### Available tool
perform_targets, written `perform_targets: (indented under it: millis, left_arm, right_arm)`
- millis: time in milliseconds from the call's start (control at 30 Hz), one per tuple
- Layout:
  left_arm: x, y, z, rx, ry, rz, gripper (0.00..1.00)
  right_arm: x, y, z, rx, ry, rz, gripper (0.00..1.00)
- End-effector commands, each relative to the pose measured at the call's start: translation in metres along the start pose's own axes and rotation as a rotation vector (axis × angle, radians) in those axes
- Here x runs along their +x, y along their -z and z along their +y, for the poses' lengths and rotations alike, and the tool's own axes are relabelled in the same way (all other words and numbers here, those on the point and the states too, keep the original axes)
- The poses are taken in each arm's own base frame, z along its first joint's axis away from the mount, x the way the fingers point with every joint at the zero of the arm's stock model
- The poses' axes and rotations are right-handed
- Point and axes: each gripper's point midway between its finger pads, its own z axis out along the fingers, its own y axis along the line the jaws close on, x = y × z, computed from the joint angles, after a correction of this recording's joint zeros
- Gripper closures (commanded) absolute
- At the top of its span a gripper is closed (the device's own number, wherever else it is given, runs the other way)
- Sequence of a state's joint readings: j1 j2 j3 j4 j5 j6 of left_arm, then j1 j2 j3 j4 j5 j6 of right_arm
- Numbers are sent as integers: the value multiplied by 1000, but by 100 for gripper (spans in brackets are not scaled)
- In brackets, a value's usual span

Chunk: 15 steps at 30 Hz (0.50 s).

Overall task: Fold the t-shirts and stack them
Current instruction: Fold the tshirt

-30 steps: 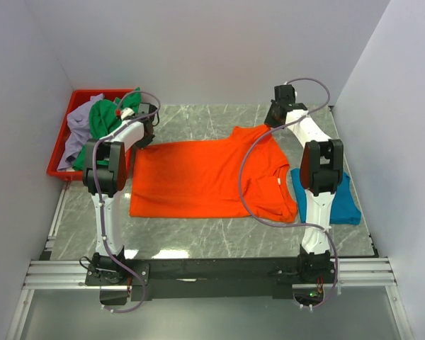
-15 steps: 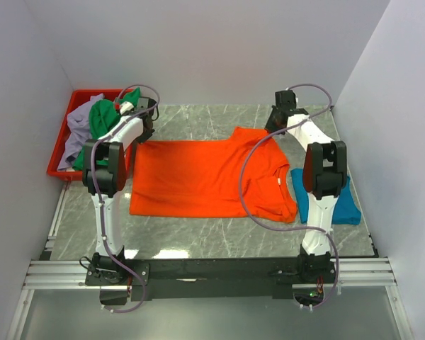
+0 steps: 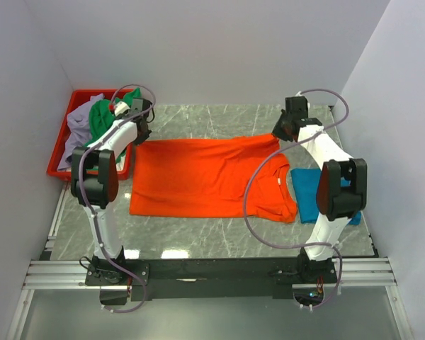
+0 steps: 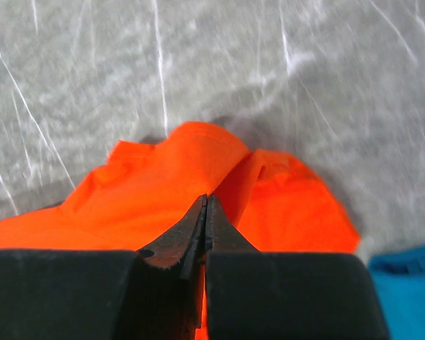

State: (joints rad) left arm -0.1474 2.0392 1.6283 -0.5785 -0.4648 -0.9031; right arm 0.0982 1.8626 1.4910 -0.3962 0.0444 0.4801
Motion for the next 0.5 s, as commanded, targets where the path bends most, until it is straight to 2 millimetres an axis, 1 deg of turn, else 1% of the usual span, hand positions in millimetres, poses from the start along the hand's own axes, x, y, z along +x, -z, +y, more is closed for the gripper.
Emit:
perform_targets:
  millis: [0, 33, 67, 100, 133, 167, 200, 233, 267, 300, 333, 367, 400, 433, 467]
  left_arm:
    - [-11, 22, 1, 53, 24, -26, 99]
    - [-13, 28, 2, 65, 36, -31, 99]
    - [-12, 30, 4, 69, 37, -30, 99]
    - [-5, 29, 10, 65, 32, -22, 99]
    - [-8, 36, 11, 81, 42, -29, 99]
    - [-5, 37, 14, 84, 45, -25, 99]
    - [2, 36, 19, 84, 41, -16, 99]
    - [1, 41, 21, 90, 49, -21, 99]
    - [4, 43, 24, 90, 52, -16, 99]
    - [11, 41, 31, 80, 48, -6, 99]
    - [9, 46, 32, 92, 58, -12, 99]
    - [12, 47, 34, 92, 59, -8, 99]
    - [18, 46, 40, 83, 60, 2, 99]
    - [15, 51, 40, 98, 70, -6, 99]
    - [18, 52, 42, 102, 71, -4, 99]
  right_arm:
    - [-10, 26, -4, -9, -40, -64, 100]
    - [2, 26, -10, 3, -37, -42, 100]
    - [6, 28, -12, 4, -43, -40, 100]
    - [5, 35, -13, 0, -47, -53, 100]
    - [16, 35, -19, 14, -49, -36, 100]
    - [20, 37, -22, 20, -54, -32, 100]
    - [20, 43, -23, 17, -57, -39, 100]
    - [31, 43, -28, 27, -56, -19, 100]
    - [33, 45, -29, 25, -61, -19, 100]
    - [34, 51, -29, 17, -65, -27, 100]
    - [44, 51, -33, 21, -64, -10, 100]
    - [48, 52, -34, 19, -67, -5, 100]
    - [48, 56, -35, 13, -70, -14, 100]
    - [57, 56, -39, 23, -70, 1, 100]
    - [59, 56, -42, 27, -72, 4, 100]
